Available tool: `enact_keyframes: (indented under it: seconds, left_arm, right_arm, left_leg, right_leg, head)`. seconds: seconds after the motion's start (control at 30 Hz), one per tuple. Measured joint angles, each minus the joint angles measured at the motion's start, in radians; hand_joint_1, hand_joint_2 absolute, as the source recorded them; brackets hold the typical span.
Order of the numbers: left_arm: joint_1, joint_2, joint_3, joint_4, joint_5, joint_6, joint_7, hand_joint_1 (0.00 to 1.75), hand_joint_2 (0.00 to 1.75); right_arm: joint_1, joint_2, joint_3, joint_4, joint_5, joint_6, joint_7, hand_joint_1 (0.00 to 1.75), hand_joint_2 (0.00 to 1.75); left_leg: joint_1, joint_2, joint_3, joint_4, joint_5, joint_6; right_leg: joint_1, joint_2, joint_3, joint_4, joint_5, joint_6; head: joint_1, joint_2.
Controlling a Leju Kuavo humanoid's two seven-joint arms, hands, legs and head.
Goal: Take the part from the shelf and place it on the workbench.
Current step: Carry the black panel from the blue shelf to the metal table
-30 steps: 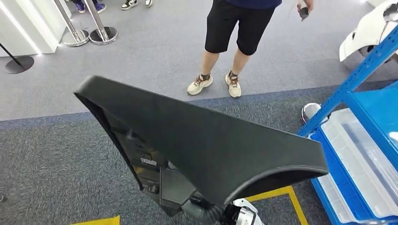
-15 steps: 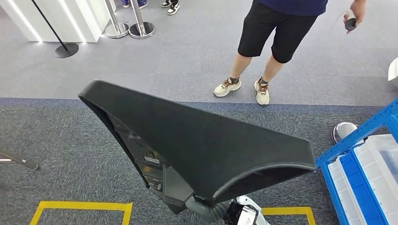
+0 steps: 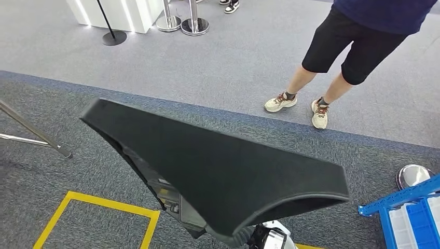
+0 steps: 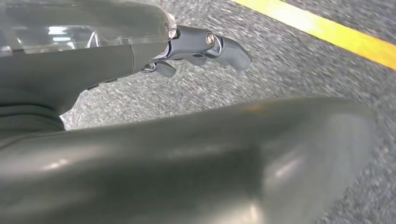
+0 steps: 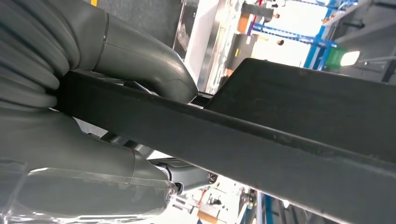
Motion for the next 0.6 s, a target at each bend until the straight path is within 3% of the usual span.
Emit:
enact_keyframes:
  seconds: [0.07, 0.13, 0.17, 0.2, 0.23, 0.3, 0.37, 0.43, 0.47, 0.5, 0.6]
  left_arm:
    - [-0.002, 0.000, 0.001, 0.000, 0.004, 0.005, 0.002, 0.00, 0.00]
    - [-0.005, 0.000, 0.006, 0.000, 0.009, 0.014, 0.005, 0.00, 0.00]
    - [-0.006, 0.000, 0.010, 0.000, 0.011, 0.017, 0.007, 0.00, 0.00]
    - [-0.005, 0.000, 0.013, 0.000, 0.012, 0.020, 0.009, 0.00, 0.00]
    - [-0.005, 0.000, 0.016, 0.000, 0.012, 0.020, 0.010, 0.00, 0.00]
    - [-0.005, 0.000, 0.018, 0.000, 0.011, 0.016, 0.010, 0.00, 0.00]
    - [-0.005, -0.001, 0.018, 0.000, 0.010, 0.012, 0.008, 0.00, 0.00]
    - [-0.002, -0.002, 0.018, 0.000, 0.010, 0.011, 0.005, 0.00, 0.00]
    - [0.000, -0.002, 0.018, 0.000, 0.010, 0.011, 0.005, 0.00, 0.00]
    - [0.000, -0.002, 0.018, 0.000, 0.010, 0.011, 0.004, 0.00, 0.00]
    - [-0.005, -0.003, 0.018, 0.000, 0.010, 0.011, 0.003, 0.00, 0.00]
  right_arm:
    - [-0.002, -0.001, 0.001, 0.001, 0.000, 0.000, 0.000, 1.75, 1.75]
    - [0.000, -0.003, 0.001, 0.005, 0.000, 0.001, 0.000, 1.75, 1.75]
    - [0.002, -0.004, 0.001, 0.007, 0.000, 0.002, 0.000, 1.75, 1.75]
    - [0.002, -0.005, 0.002, 0.009, 0.000, 0.004, 0.000, 1.75, 1.75]
    - [0.002, -0.006, 0.002, 0.011, 0.000, 0.006, 0.000, 1.75, 1.75]
    - [0.000, -0.008, 0.002, 0.013, 0.001, 0.010, 0.000, 1.75, 1.75]
    - [-0.005, -0.010, 0.002, 0.015, 0.002, 0.011, 0.000, 1.75, 1.75]
    - [-0.008, -0.011, 0.002, 0.017, 0.003, 0.011, 0.000, 1.75, 1.75]
    - [-0.010, -0.011, 0.002, 0.017, 0.003, 0.010, 0.000, 1.75, 1.75]
    - [-0.012, -0.010, 0.002, 0.017, 0.003, 0.010, 0.000, 1.75, 1.75]
    - [-0.013, -0.011, 0.002, 0.020, 0.004, 0.010, 0.000, 1.75, 1.75]
  left_leg:
    - [0.001, -0.019, 0.001, -0.003, 0.003, 0.008]
    - [-0.002, -0.042, -0.001, -0.002, 0.004, 0.013]
    - [-0.004, -0.056, -0.002, -0.001, 0.004, 0.014]
    - [-0.006, -0.070, -0.001, 0.000, 0.005, 0.014]
    - [-0.007, -0.085, -0.001, 0.002, 0.004, 0.014]
    - [-0.008, -0.111, -0.003, 0.005, 0.005, 0.012]
    - [-0.005, -0.133, -0.009, 0.007, 0.007, 0.003]
    - [-0.002, -0.155, -0.015, 0.004, 0.012, -0.011]
    - [-0.002, -0.150, -0.018, 0.007, 0.009, -0.015]
    - [-0.003, -0.128, -0.027, 0.024, -0.003, -0.019]
    - [-0.003, -0.042, -0.104, 0.184, -0.089, -0.029]
  right_leg:
    - [-0.004, 0.057, -0.048, 0.102, -0.057, 0.005]
    - [-0.004, 0.074, -0.116, 0.233, -0.107, 0.004]
    - [-0.004, 0.076, -0.135, 0.263, -0.108, 0.002]
    - [-0.003, 0.079, -0.133, 0.252, -0.087, -0.002]
    - [-0.002, 0.086, -0.113, 0.203, -0.052, -0.008]
    - [-0.002, 0.131, -0.053, 0.066, 0.015, -0.019]
    - [-0.001, 0.164, -0.023, -0.006, 0.038, -0.022]
    - [0.000, 0.150, -0.020, -0.017, 0.039, -0.025]
    - [-0.001, 0.138, -0.016, -0.025, 0.042, -0.030]
    - [-0.002, 0.124, -0.011, -0.033, 0.045, -0.035]
    - [-0.001, 0.077, -0.003, -0.045, 0.047, -0.046]
  head:
    - [0.000, 0.000]
    - [0.000, 0.000]
    - [0.000, 0.000]
    - [0.000, 0.000]
    - [0.000, 0.000]
    - [0.000, 0.000]
    - [0.000, 0.000]
    - [0.000, 0.000]
    - [0.000, 0.000]
    - [0.000, 0.000]
    - [0.000, 0.000]
